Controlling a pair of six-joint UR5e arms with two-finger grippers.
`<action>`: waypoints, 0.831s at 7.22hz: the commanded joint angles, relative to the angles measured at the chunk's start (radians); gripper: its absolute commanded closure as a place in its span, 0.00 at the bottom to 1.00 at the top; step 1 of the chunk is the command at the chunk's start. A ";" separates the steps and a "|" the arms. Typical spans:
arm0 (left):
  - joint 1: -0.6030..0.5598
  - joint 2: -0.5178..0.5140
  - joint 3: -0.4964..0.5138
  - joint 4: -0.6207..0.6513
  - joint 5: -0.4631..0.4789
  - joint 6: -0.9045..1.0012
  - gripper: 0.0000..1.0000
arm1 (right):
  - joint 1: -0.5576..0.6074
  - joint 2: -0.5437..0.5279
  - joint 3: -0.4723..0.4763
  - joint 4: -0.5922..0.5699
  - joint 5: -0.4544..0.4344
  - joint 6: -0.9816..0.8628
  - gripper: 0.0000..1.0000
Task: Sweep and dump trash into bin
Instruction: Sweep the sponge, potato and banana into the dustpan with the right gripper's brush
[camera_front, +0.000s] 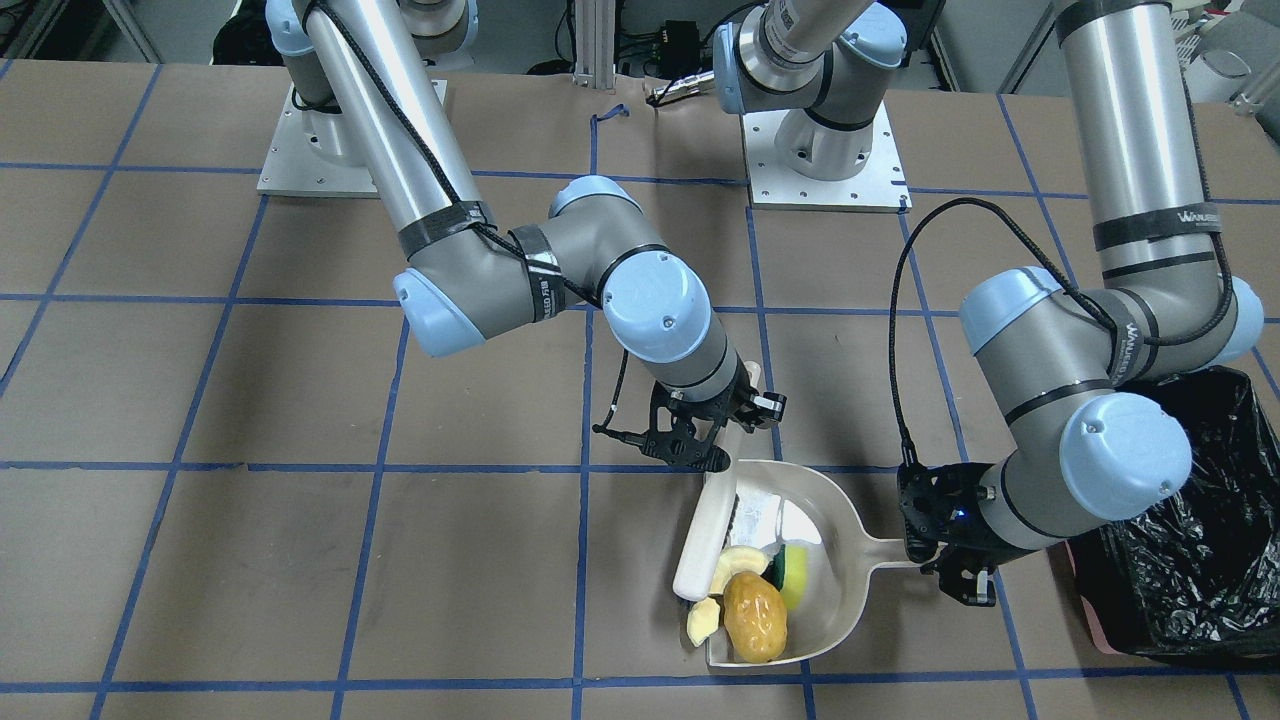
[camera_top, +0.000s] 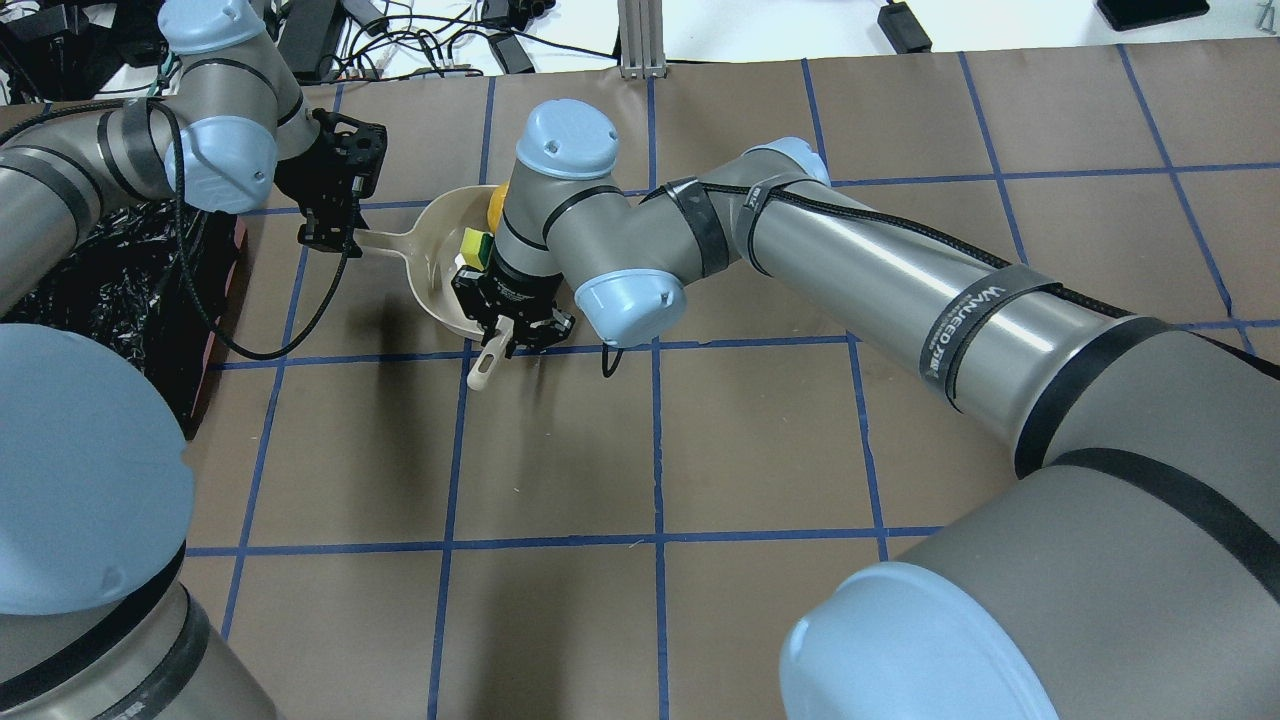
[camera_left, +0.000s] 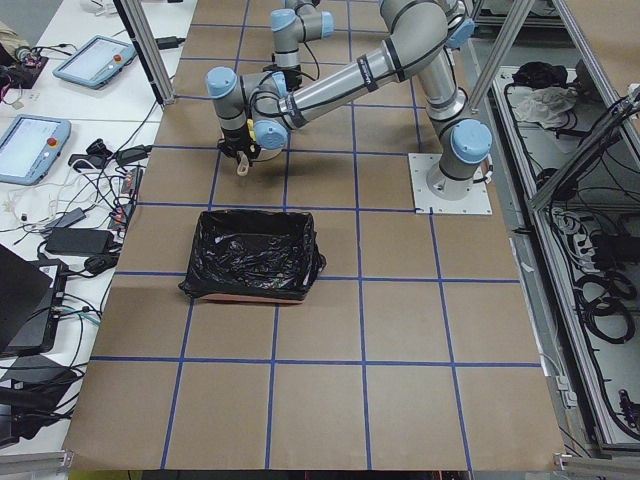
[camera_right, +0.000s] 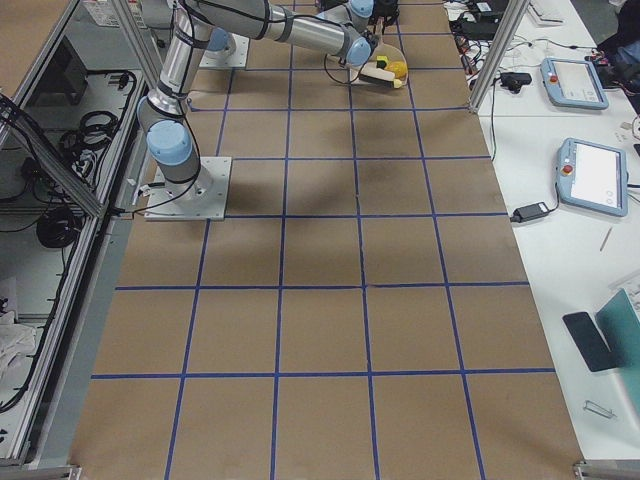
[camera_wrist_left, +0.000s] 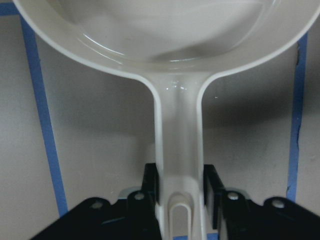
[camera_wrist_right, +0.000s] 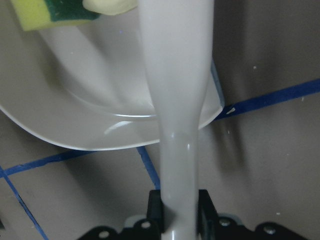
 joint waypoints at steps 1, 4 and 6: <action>0.000 -0.002 0.000 0.000 0.000 0.002 0.60 | 0.020 0.005 -0.011 -0.013 0.044 0.009 1.00; 0.000 -0.002 0.000 0.000 -0.002 0.002 0.60 | 0.057 0.004 -0.013 -0.052 0.078 0.081 1.00; 0.000 -0.002 0.000 0.000 -0.003 0.003 0.60 | 0.051 -0.022 -0.020 -0.035 0.060 0.084 1.00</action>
